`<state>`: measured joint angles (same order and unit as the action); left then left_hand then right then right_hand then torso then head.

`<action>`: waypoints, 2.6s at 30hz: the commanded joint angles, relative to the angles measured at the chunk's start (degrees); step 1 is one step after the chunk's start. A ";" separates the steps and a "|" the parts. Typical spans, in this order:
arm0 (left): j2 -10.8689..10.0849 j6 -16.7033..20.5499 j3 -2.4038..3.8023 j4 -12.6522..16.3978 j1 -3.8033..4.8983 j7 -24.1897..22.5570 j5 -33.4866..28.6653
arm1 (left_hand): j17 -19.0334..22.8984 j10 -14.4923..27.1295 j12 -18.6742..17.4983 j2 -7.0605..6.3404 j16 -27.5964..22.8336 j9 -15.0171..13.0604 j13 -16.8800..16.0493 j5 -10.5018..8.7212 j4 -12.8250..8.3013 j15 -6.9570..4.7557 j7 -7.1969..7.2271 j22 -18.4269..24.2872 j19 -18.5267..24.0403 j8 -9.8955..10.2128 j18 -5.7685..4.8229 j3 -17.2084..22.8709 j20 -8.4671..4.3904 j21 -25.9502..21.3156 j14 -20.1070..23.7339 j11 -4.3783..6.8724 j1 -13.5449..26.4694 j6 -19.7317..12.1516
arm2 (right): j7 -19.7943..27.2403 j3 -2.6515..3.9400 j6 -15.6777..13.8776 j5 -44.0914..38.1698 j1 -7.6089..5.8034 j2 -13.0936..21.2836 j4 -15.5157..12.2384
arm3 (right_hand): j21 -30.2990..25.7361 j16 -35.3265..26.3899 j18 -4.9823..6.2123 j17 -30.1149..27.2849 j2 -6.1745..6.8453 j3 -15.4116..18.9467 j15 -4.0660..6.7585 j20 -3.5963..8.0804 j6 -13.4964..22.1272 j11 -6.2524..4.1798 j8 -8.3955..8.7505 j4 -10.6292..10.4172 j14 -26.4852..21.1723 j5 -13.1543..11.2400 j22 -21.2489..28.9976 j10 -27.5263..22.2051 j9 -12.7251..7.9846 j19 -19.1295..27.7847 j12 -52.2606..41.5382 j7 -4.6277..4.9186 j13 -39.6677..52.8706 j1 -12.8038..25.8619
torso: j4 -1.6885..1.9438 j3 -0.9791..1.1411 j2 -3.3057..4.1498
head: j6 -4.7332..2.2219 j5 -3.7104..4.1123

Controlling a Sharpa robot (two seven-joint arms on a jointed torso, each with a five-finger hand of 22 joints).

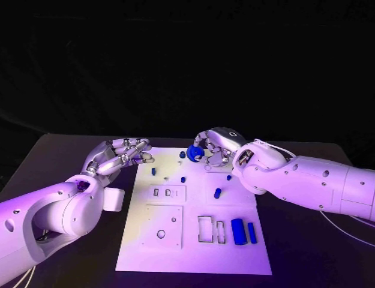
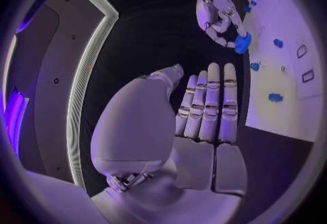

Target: Assemble the parts on the task board

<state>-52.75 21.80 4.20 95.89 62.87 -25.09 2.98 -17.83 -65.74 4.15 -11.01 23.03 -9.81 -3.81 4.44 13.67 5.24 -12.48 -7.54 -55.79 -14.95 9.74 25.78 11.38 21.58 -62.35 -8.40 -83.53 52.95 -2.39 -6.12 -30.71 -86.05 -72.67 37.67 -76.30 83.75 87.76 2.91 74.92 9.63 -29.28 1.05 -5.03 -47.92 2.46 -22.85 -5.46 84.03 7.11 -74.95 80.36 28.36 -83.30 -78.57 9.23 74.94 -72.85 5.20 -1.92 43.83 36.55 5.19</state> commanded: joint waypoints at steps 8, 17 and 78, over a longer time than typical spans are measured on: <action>0.35 -1.39 0.05 0.14 0.07 -0.32 -0.13 | -0.10 0.09 -0.23 -0.07 0.39 0.06 -0.05 -0.29 0.10 0.08 0.04 0.07 -0.10 0.32 0.66 0.07 0.06 0.20 0.20 -0.23 0.52 -0.47 | -2.66 -0.13 2.05 -3.10 0.29 -4.77 3.31 | 0.18 0.34 -0.64 9.11 -0.05 -0.63 0.37 0.16 -2.31 -0.04 -0.65 -0.04 4.72 0.29 -6.78 0.10 0.44 -0.41 0.37 -2.11 1.01 0.69 | 0.09 0.00 0.07 | 0.19 -0.36; 0.44 -1.32 0.05 0.14 0.07 -0.36 -0.13 | -0.16 0.07 -0.25 -0.13 0.40 0.05 -0.06 -0.28 0.09 0.08 0.06 0.08 -0.08 0.33 0.66 0.06 0.07 0.19 0.23 -0.21 0.63 -0.47 | -3.14 -0.18 3.56 -3.11 1.36 -7.22 5.28 | 0.07 0.30 -0.60 8.97 -0.02 -0.73 0.35 0.14 -2.25 0.00 -0.53 -0.11 4.69 0.31 -6.64 0.08 0.40 -0.30 0.41 -2.06 0.98 0.85 | -0.03 0.07 0.10 | 0.32 -0.56; 0.46 -1.97 0.05 -0.36 0.07 0.36 -0.13 | -0.52 0.37 -0.46 -0.06 0.49 0.08 -0.05 -0.24 0.34 0.19 -0.17 0.18 0.02 0.60 0.67 0.09 0.16 0.18 0.38 -0.39 1.55 -0.79 | 0.53 -0.42 0.71 1.65 1.92 -5.56 5.11 | -0.06 0.85 -0.66 10.37 1.39 4.78 -1.71 -1.81 1.76 2.27 8.81 -5.65 4.93 10.66 -7.36 -0.55 -1.45 -0.59 0.68 0.36 0.88 7.89 | -0.32 0.26 -0.01 | 0.51 -0.60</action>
<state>-52.32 20.96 4.21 95.52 62.88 -24.64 2.96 -18.30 -65.53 3.95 -11.08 23.24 -9.81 -3.81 4.44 13.67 5.23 -12.48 -7.45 -55.79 -14.73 9.74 25.78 11.38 21.57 -62.35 -8.62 -82.54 52.52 -5.05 -6.56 -25.29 -87.35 -70.71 31.59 -70.44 83.52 88.36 3.05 74.94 10.98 -24.41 -0.52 -6.87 -46.00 4.81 -14.27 -11.23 83.93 17.65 -74.95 79.44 26.87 -83.51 -77.59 9.72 74.96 -64.31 4.97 -1.70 43.88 37.19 4.50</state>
